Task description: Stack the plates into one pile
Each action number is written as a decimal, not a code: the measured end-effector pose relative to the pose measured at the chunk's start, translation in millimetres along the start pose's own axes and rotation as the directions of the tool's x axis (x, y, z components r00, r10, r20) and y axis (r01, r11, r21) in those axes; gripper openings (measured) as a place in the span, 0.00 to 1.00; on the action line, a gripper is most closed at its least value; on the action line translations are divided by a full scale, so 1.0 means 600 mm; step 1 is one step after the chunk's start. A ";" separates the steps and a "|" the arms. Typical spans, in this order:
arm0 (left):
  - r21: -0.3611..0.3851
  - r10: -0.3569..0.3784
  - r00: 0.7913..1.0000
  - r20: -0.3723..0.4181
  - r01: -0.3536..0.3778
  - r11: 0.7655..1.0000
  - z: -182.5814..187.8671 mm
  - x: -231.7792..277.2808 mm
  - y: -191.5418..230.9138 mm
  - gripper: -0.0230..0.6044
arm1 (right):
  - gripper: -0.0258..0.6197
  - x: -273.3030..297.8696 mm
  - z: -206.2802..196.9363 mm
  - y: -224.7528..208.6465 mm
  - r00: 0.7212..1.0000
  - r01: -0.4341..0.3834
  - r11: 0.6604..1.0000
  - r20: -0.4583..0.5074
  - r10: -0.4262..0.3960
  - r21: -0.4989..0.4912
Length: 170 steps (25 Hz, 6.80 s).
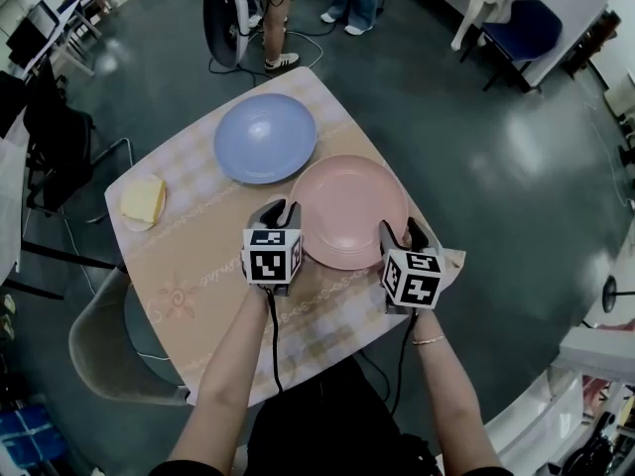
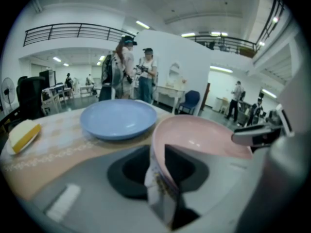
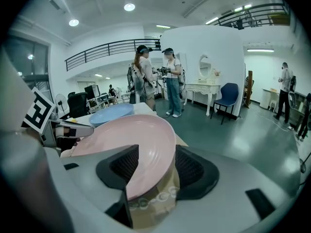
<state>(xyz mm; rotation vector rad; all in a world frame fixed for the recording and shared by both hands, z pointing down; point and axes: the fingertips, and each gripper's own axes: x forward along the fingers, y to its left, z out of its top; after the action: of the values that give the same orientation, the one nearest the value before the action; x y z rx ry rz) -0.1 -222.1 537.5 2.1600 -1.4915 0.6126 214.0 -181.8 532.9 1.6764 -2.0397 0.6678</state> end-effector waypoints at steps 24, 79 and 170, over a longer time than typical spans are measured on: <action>-0.099 -0.009 1.000 -0.017 0.007 0.995 -0.015 0.021 -0.012 0.26 | 0.38 0.038 -0.014 -0.017 0.995 -0.074 0.989 -0.061 0.083 0.127; -0.109 0.202 0.973 0.112 -0.190 0.976 0.118 -0.146 0.152 0.17 | 0.37 0.039 0.162 0.178 0.953 -0.302 0.953 -0.024 0.302 -0.034; -0.099 0.258 0.946 0.196 -0.243 0.965 0.232 -0.037 0.313 0.09 | 0.18 0.204 0.306 0.252 0.956 -0.242 0.951 0.120 0.268 -0.195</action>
<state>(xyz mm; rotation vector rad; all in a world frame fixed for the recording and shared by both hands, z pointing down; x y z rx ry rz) -168.8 -347.0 432.4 2.0453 -1.8897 0.4150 39.4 -364.0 443.3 1.4095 -2.3708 0.4363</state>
